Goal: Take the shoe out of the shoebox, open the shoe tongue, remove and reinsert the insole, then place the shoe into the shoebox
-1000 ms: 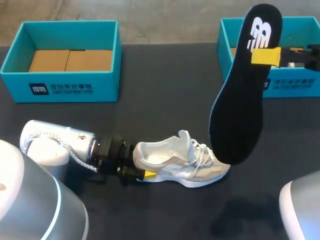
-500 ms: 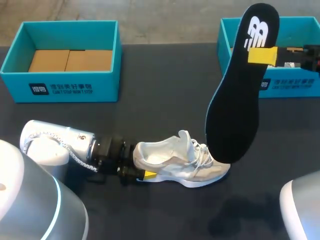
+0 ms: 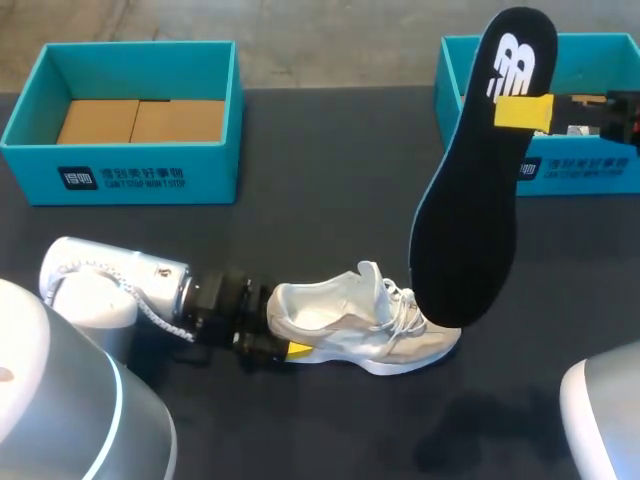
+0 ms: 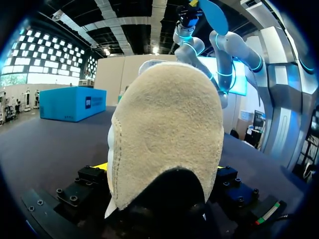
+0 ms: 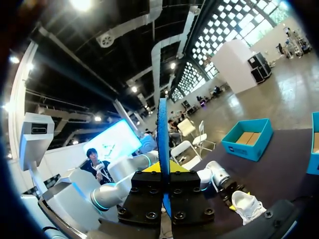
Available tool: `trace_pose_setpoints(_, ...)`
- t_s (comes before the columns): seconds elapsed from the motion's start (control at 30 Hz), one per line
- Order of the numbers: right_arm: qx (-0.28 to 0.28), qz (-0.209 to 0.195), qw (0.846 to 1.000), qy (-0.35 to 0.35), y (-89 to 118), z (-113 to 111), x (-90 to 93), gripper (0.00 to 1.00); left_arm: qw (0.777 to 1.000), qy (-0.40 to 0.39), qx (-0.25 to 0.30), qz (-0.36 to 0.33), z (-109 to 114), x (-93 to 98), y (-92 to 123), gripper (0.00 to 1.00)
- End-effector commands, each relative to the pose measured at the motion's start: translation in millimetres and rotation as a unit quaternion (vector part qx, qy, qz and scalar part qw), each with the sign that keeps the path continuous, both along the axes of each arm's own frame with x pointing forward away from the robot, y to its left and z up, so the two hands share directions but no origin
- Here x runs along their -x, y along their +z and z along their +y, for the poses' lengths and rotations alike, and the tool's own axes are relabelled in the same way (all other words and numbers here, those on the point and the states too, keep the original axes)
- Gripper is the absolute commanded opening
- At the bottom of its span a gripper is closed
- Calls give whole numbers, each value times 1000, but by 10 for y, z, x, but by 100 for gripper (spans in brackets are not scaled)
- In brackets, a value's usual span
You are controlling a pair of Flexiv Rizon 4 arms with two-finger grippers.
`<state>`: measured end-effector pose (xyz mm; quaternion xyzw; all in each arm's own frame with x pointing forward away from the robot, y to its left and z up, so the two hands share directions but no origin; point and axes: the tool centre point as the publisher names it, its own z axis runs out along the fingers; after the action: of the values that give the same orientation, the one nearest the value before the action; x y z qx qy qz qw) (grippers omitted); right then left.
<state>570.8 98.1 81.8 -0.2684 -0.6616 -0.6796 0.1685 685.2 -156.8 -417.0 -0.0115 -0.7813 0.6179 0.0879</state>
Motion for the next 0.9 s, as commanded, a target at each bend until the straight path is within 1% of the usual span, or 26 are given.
trace_pose_setpoints(0.03,0,1,1000,-3,18,53,12,0,1000,-2,-5,-5,82,-14,25,100)
trace_pose_setpoints(0.23,0,1,1000,-3,18,53,12,0,1000,1,-11,-12,162,-29,52,100)
trace_pose_setpoints(0.4,0,1,1000,-3,18,53,12,0,999,3,-27,-19,186,-36,99,100)
trace_pose_setpoints(0.9,0,1,1000,-3,18,53,12,0,992,-19,-116,-44,327,-3,214,100)
